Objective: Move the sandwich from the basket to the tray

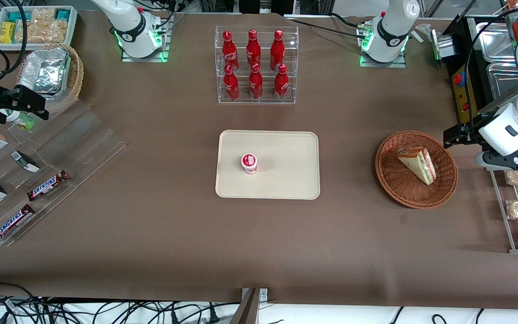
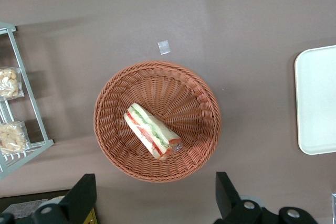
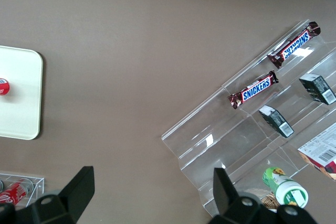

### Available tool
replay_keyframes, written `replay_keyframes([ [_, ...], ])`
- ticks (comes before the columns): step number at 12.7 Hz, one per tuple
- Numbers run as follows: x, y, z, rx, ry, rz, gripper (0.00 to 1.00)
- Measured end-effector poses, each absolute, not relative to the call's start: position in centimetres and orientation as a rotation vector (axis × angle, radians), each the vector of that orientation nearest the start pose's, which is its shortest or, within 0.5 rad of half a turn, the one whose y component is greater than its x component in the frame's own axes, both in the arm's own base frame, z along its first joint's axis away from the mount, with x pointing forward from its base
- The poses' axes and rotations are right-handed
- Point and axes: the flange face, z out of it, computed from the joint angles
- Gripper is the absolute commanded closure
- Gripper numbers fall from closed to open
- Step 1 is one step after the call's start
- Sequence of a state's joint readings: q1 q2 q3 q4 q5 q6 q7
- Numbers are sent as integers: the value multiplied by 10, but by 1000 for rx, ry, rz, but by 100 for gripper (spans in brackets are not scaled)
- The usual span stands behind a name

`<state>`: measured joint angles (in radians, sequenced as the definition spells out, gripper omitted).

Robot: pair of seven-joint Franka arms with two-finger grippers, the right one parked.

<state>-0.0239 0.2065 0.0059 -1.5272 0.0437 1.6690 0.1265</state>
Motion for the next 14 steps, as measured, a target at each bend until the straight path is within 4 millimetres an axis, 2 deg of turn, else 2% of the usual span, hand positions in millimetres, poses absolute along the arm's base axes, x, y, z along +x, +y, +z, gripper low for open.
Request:
replay_keyframes([
  [7, 623, -9, 520, -3090, 217, 145, 0],
  [9, 627, 8, 501, -3091, 70, 195, 0],
  [12, 634, 48, 468, -3084, -117, 273, 0],
  [14, 639, 63, 448, -3065, -301, 269, 0],
])
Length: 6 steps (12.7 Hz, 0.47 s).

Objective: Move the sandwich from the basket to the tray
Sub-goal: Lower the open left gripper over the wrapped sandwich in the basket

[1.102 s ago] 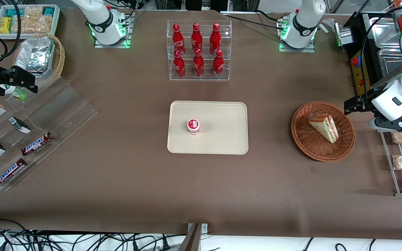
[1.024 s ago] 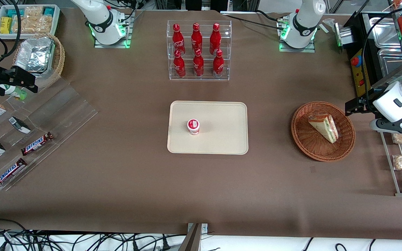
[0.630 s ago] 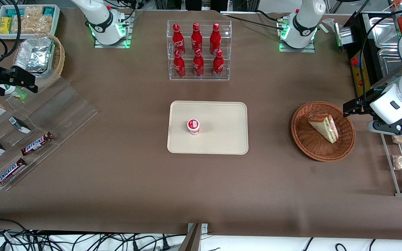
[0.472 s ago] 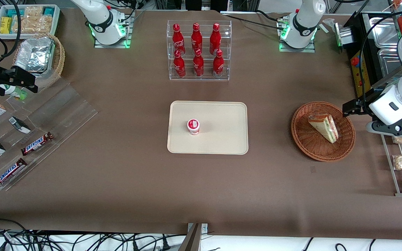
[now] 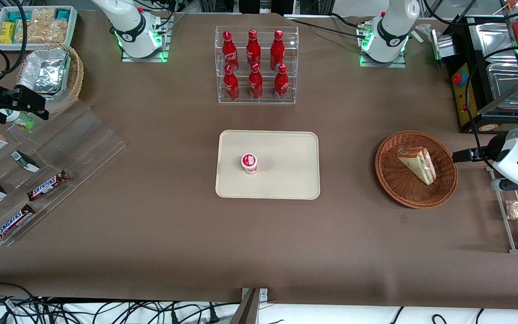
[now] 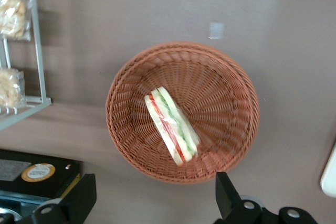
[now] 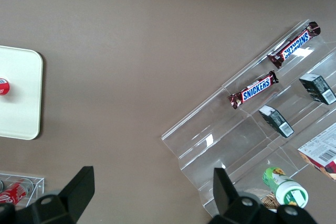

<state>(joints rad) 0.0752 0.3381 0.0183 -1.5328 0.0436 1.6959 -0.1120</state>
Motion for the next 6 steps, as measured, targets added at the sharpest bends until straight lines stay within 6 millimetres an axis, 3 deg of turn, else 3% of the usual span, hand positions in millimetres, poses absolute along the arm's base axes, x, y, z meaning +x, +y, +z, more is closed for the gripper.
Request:
replay_keyframes([
  [2, 640, 63, 415, -3038, -483, 216, 0],
  [6, 623, 68, 344, -2986, -722, 134, 0],
])
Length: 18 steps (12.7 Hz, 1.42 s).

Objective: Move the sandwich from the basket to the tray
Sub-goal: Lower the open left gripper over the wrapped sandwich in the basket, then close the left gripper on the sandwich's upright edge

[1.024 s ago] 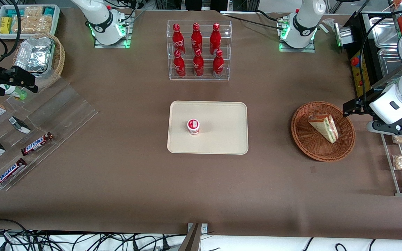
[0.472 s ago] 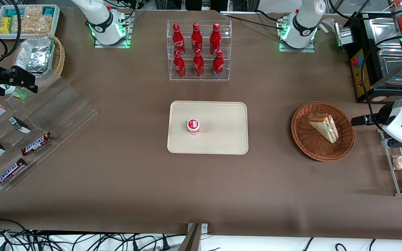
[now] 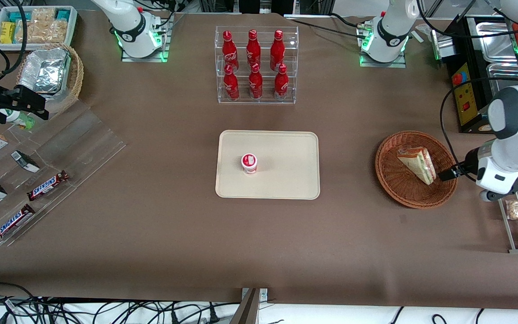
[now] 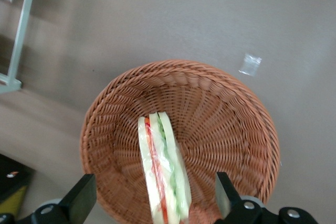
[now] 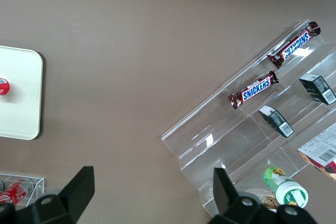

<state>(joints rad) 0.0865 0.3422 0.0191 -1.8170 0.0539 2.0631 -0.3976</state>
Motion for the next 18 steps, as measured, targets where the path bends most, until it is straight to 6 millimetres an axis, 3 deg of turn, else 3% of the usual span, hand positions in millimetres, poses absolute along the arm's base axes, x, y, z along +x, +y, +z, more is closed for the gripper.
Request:
replay_keyframes([
  [3, 600, 66, 307, -2953, -797, 85, 0],
  [7, 570, 57, 276, -2931, -909, 56, 0],
  [12, 554, 30, 256, -2915, -976, 66, 0],
  [18, 546, 31, 248, -2859, -933, 62, 0],
])
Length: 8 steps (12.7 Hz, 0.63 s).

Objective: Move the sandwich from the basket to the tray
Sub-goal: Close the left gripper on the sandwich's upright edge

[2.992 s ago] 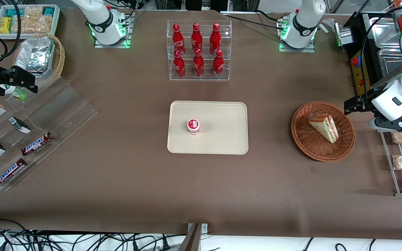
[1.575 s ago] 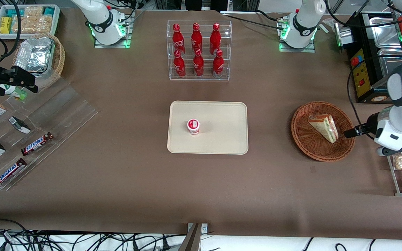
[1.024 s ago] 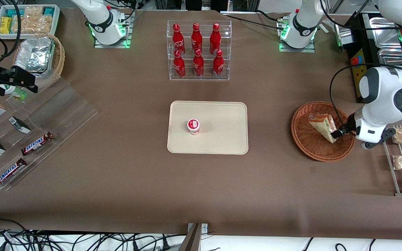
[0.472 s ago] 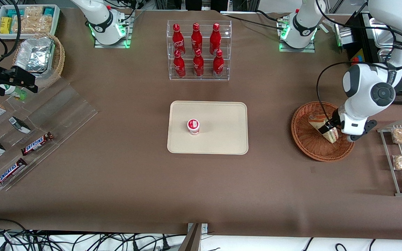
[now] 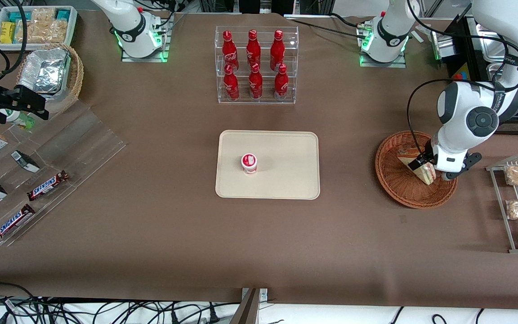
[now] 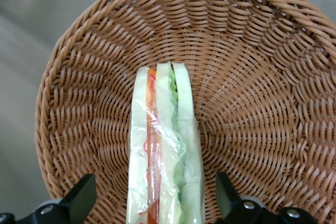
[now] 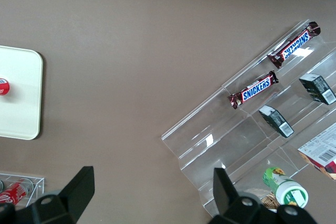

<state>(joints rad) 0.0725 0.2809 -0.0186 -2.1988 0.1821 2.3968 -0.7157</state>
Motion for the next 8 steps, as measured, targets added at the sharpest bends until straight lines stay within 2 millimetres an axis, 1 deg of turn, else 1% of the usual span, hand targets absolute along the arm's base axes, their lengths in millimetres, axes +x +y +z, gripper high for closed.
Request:
replay_keyframes([
  [3, 544, 30, 245, -2839, -984, 68, 0],
  [4, 543, 29, 244, -2835, -993, 69, 15],
  [5, 544, 28, 244, -2832, -1002, 68, 35],
  [6, 544, 28, 244, -2830, -1009, 67, 52],
  [7, 544, 27, 244, -2829, -1011, 67, 64],
  [8, 544, 27, 244, -2829, -1012, 66, 64],
])
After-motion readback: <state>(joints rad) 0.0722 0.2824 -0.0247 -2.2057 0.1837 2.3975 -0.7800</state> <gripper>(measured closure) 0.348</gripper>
